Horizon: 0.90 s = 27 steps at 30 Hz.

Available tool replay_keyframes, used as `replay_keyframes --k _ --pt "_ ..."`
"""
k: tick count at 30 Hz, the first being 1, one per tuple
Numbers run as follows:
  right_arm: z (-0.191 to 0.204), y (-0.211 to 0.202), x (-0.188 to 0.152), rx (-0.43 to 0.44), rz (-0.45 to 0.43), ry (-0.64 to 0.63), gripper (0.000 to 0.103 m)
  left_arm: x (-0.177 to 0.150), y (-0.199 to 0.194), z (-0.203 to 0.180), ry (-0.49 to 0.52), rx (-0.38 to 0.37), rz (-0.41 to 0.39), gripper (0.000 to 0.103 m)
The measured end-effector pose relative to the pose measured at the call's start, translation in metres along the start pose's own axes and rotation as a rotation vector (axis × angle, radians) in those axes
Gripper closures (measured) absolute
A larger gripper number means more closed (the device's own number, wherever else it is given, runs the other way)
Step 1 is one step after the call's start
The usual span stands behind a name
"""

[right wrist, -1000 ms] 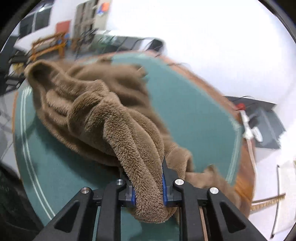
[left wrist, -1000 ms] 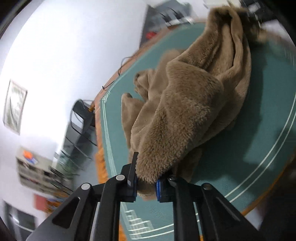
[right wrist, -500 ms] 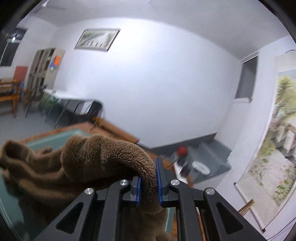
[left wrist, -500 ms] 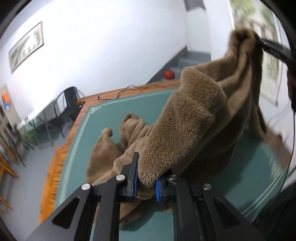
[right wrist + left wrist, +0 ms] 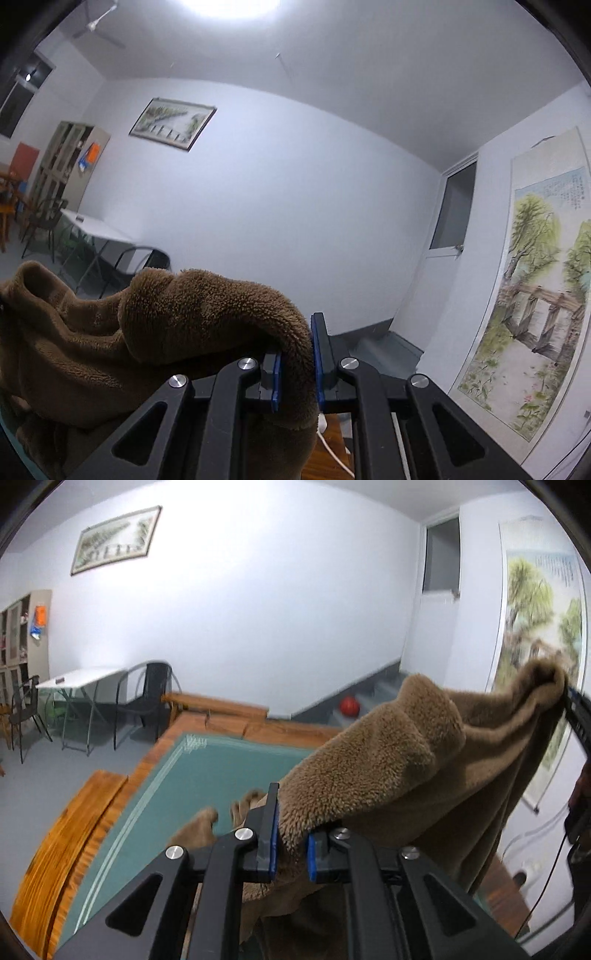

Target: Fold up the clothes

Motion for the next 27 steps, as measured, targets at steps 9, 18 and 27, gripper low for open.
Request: replay_keyframes --k 9,18,27 --pt "-0.008 -0.025 0.045 -0.056 -0.164 0.031 0.089 0.071 -0.037 0.042 -0.106 0.007 -0.241 0.09" --pt "-0.016 -0.055 0.077 -0.081 -0.278 0.076 0.089 0.104 -0.096 0.05 -0.104 0.013 -0.42 0.09" --pt "-0.015 -0.104 0.093 -0.102 -0.349 0.052 0.089 0.131 -0.147 0.06 -0.131 -0.003 -0.555 0.09"
Point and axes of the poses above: each gripper's, at about its wrist camera, not at the fingertips, and y roughly the way its jaws point, z to its left, x to its top, the point moved 3 cm from there along y, roughly the way its jaws point, and after that the axes turned 10 degrees about x, right-handed, at the moved point
